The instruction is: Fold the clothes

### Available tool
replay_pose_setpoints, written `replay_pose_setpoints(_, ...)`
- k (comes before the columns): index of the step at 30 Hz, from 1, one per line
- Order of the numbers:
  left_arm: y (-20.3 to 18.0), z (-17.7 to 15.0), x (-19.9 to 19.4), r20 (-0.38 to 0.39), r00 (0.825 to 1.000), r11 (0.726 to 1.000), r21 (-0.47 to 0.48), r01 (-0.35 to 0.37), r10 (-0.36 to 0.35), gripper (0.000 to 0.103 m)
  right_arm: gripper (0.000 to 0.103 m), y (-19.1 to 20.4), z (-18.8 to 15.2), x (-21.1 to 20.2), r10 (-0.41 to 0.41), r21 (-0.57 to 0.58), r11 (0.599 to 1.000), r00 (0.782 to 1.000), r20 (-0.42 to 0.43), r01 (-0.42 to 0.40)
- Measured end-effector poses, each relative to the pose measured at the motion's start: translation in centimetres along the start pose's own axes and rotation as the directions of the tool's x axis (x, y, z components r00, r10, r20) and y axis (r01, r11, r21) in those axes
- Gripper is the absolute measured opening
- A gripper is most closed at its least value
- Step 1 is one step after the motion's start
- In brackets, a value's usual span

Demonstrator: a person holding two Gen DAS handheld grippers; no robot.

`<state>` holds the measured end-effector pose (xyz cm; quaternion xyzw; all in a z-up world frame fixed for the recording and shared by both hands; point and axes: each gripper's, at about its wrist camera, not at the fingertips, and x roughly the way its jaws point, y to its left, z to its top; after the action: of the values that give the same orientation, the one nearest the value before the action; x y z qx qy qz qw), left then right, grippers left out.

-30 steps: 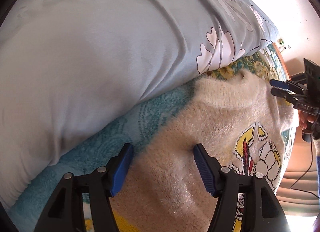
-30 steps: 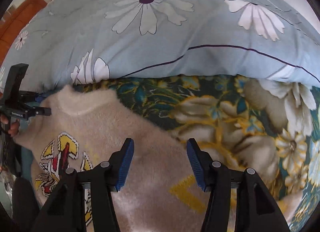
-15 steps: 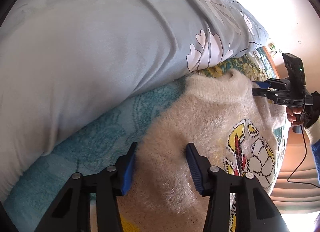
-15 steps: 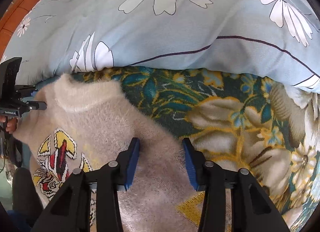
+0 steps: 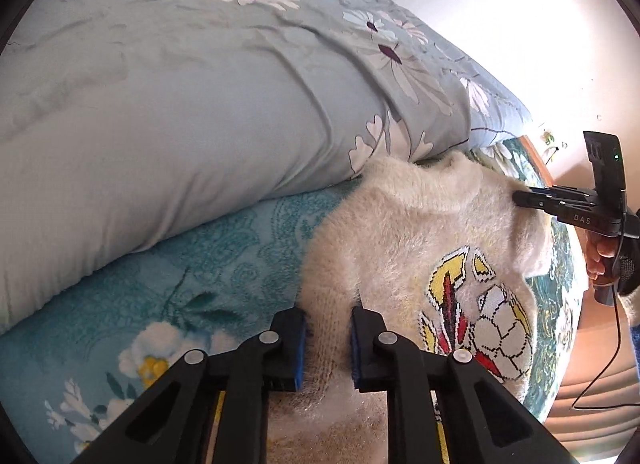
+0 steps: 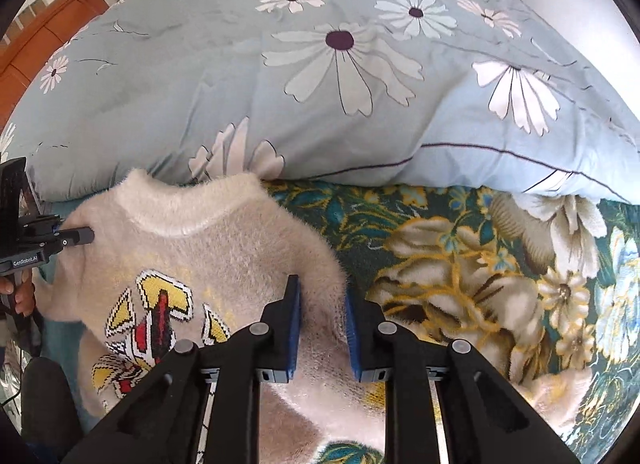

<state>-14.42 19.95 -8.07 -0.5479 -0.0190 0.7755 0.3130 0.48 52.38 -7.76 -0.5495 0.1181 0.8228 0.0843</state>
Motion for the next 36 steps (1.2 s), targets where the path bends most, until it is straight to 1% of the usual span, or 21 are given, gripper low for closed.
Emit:
replay_pose_setpoints(4,0.9,0.1,-3.8,0.098,0.995,0.999,-0.035,-0.028,0.031,0.017,0.020,1.4,2.2,-2.6,0.006,-0.042,0.999,0.997,0.072,-0.003)
replay_pose_setpoints(6,2.0,0.5,-5.7,0.134,0.989,0.997,-0.044,-0.062,0.068,0.017,0.020,3.4,4.3,-2.8,0.017,-0.078,0.997,0.994,0.104,-0.009)
replay_pose_setpoints(9,4.3,1.4,-8.1,0.178,0.975,0.990,-0.074,-0.124,0.135,0.017,0.020,6.5,7.8,-2.8,0.038,-0.140,0.990,0.989,0.144,-0.018)
replay_pose_setpoints(10,5.2,1.7,-8.5,0.186,0.970,0.985,-0.091,-0.143,0.158,0.017,0.020,7.4,9.1,-2.5,0.044,-0.162,0.987,0.987,0.154,-0.018)
replay_pose_setpoints(11,6.2,1.9,-8.9,0.201,0.958,0.975,-0.131,-0.179,0.203,0.017,0.020,8.4,10.3,-1.8,0.053,-0.179,0.984,0.986,0.160,-0.024)
replay_pose_setpoints(12,7.3,2.2,-9.3,0.208,0.950,0.966,-0.164,-0.201,0.232,0.017,0.020,9.3,11.7,-1.3,0.060,-0.192,0.981,0.984,0.167,-0.027)
replay_pose_setpoints(14,9.9,2.4,-9.3,0.203,0.944,0.953,-0.213,-0.218,0.261,0.017,0.020,11.1,14.3,0.5,0.064,-0.211,0.977,0.984,0.164,-0.028)
replay_pose_setpoints(16,12.3,2.7,-8.8,0.187,0.939,0.936,-0.262,-0.235,0.288,0.017,0.020,12.8,16.3,2.7,0.061,-0.220,0.975,0.989,0.137,-0.029)
replay_pose_setpoints(19,15.5,2.6,-6.8,0.138,0.946,0.916,-0.324,-0.237,0.294,0.017,0.020,14.8,17.9,6.1,0.024,-0.219,0.976,0.996,0.084,-0.005)
replay_pose_setpoints(21,16.4,2.7,-4.7,0.105,0.949,0.908,-0.338,-0.248,0.298,0.017,0.020,15.3,18.8,8.2,-0.003,-0.205,0.979,0.998,0.056,0.015)
replay_pose_setpoints(24,17.2,2.8,-2.9,0.079,0.947,0.903,-0.334,-0.270,0.312,0.017,0.020,15.8,19.3,9.8,-0.041,-0.178,0.983,0.999,0.031,0.046)
replay_pose_setpoints(26,17.7,2.9,-2.6,0.069,0.948,0.900,-0.340,-0.272,0.312,0.017,0.021,15.9,19.6,10.8,-0.064,-0.171,0.983,0.998,0.015,0.065)
replay_pose_setpoints(29,18.6,3.1,-2.0,0.056,0.955,0.896,-0.364,-0.254,0.293,0.018,0.021,16.0,19.8,11.9,-0.093,-0.176,0.980,0.996,-0.006,0.090)
replay_pose_setpoints(32,18.8,3.0,-2.6,0.063,0.964,0.902,-0.373,-0.216,0.257,0.022,0.022,16.2,19.9,12.2,-0.108,-0.174,0.979,0.994,-0.015,0.104)
replay_pose_setpoints(34,18.6,2.6,-3.7,0.082,0.972,0.910,-0.375,-0.177,0.223,0.023,0.025,16.2,19.8,11.7,-0.107,-0.172,0.980,0.994,-0.006,0.104)
replay_pose_setpoints(35,18.4,2.5,-4.1,0.086,0.972,0.909,-0.379,-0.171,0.219,0.025,0.026,16.3,19.7,11.3,-0.104,-0.175,0.979,0.995,0.004,0.103)
replay_pose_setpoints(36,18.3,2.4,-4.4,0.090,0.972,0.908,-0.384,-0.169,0.219,0.030,0.029,16.3,19.5,10.8,-0.103,-0.179,0.978,0.995,0.015,0.104)
